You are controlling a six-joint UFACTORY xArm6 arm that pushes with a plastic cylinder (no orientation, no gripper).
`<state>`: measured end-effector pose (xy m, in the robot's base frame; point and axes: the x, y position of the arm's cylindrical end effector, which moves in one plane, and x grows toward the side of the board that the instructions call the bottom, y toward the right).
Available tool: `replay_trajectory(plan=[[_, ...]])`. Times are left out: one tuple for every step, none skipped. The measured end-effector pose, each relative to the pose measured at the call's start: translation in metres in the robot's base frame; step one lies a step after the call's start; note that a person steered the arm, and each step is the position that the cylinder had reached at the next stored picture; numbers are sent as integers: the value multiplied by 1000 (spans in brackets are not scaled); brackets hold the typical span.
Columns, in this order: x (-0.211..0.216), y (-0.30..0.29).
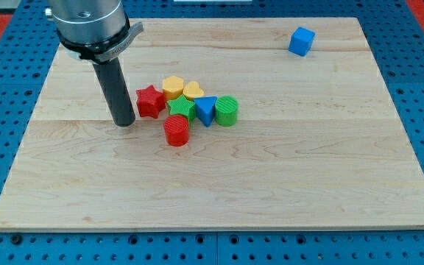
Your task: Separate blue triangle from group of blocks
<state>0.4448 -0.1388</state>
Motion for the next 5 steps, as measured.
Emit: replay_trajectory(plan=[[26,5],[61,59],[61,129],[37,146],[7,128]])
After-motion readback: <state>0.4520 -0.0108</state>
